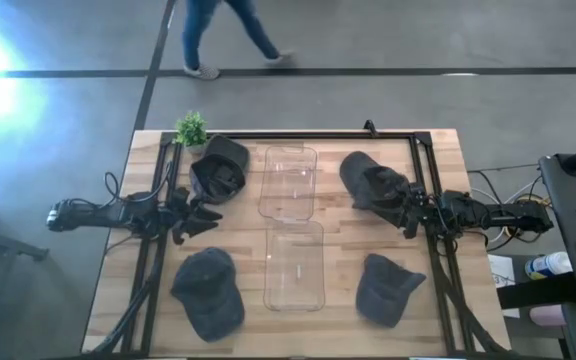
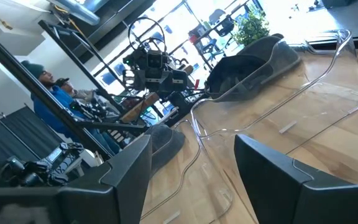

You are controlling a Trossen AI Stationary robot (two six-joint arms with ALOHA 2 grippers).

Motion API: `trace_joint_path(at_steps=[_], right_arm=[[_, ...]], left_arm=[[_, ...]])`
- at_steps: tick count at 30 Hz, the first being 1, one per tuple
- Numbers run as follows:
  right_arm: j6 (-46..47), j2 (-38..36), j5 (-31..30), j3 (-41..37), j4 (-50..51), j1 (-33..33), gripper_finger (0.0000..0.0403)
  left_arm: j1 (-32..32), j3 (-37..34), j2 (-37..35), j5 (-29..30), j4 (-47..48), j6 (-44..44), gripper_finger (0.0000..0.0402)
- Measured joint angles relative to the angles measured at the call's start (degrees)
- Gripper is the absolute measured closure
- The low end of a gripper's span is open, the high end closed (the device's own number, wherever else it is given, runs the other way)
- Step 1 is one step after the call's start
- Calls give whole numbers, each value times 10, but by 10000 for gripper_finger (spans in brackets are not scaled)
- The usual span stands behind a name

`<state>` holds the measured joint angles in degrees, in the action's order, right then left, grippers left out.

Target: Pick & Place hat

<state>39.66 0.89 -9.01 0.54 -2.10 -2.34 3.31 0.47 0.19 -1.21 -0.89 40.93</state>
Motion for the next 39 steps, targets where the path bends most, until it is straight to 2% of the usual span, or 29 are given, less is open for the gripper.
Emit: trace_joint_path(at_steps=[13,15,17,19,24,28,31,35,39], right_arm=[[2,0,0,0,0,0,179],[59,0,0,0,-13,0,179],[166,0,-1,0,-30,0,179],[218,3,-43,0,-48,0,179],[219,14,-157,1,-121,0,179],[199,65,-168,31,-130,0,179],[179,134,-180,66,-129,0,179],[113,232,-227,139,-42,4,179],[114,331,-322,243,165,10,179]], left_arm=[[0,0,0,0,0,0,216],[0,0,0,0,0,0,216],[0,0,0,0,0,0,216],[0,0,0,0,0,0,216],[0,0,0,0,0,0,216],[0,0,0,0,-2,0,216],[0,0,0,0,-2,0,216],[0,0,0,0,-3,0,216],[0,0,0,0,-3,0,216]])
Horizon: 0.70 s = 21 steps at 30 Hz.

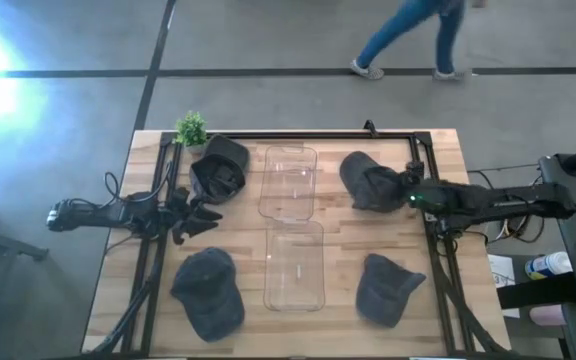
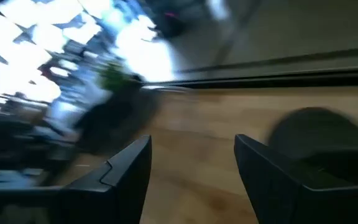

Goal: Pick & Place hat
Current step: Put the right gray cap into the top transparent bin

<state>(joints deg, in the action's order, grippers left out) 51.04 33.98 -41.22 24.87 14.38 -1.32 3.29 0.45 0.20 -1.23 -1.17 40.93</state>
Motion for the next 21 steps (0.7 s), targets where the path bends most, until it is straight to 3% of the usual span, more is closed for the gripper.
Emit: trace_joint_path(at_steps=[5,9,12,16,21], right_arm=[[37,124,-71,136,255,17,179],[114,207,-41,236,409,33,179],[121,258,-28,280,457,41,179],[91,315,64,319,486,113,180],[-133,384,222,335,450,249,180]], left_arm=[[0,0,0,0,0,0,216],[0,0,0,0,0,0,216],[0,0,0,0,-1,0,216],[0,0,0,0,-1,0,216],[0,0,0,0,-1,0,216]])
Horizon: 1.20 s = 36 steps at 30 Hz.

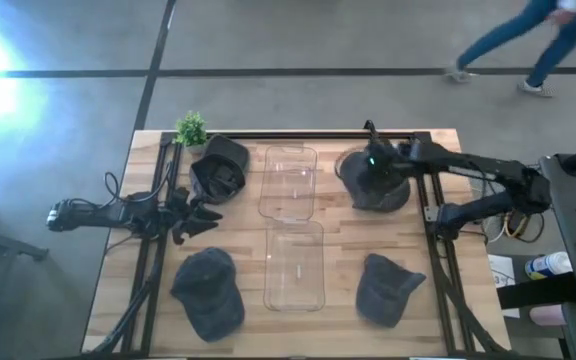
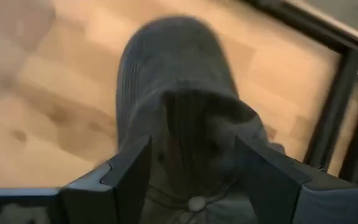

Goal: Pick & Place hat
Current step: Put the right gray cap into the top transparent bin

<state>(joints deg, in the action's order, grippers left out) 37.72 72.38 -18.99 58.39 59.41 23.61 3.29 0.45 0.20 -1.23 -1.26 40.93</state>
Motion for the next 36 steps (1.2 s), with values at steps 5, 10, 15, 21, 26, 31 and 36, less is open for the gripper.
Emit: trace_joint_path(at_steps=[5,10,15,21,26,31,36], right_arm=[[-162,78,73,33,20,91,179],[-270,152,75,72,49,125,176],[-372,223,83,97,81,138,157],[-462,266,88,105,77,149,125],[-516,271,92,99,68,158,113],[-540,269,126,87,53,169,123],[-546,269,129,69,49,179,144]], left_arm=[[0,0,0,0,0,0,216],[0,0,0,0,0,0,216],[0,0,0,0,0,0,216],[0,0,0,0,0,0,216],[0,0,0,0,0,0,216],[0,0,0,0,0,0,216],[0,0,0,0,0,0,216]])
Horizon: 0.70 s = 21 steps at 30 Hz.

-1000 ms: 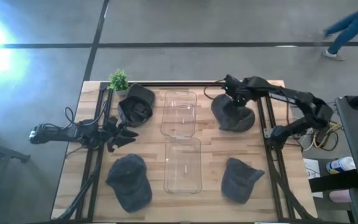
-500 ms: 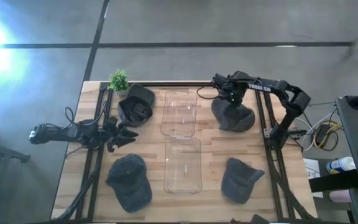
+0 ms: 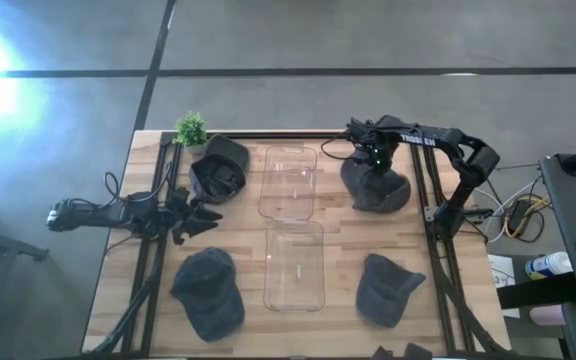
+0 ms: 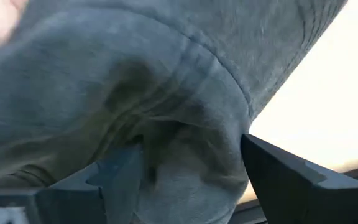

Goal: Pick & Place hat
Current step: Put the right gray cap into the top transparent bin

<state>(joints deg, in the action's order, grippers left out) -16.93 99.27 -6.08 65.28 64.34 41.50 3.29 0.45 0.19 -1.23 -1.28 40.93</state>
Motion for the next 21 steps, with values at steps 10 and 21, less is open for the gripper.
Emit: trace_joint_path(at_steps=[10,21], right_arm=[[10,0,-28,-36,-26,2,172],[4,1,3,-33,-52,2,258]], left_arm=[[0,0,0,0,0,0,216],[0,0,0,0,0,0,216]])
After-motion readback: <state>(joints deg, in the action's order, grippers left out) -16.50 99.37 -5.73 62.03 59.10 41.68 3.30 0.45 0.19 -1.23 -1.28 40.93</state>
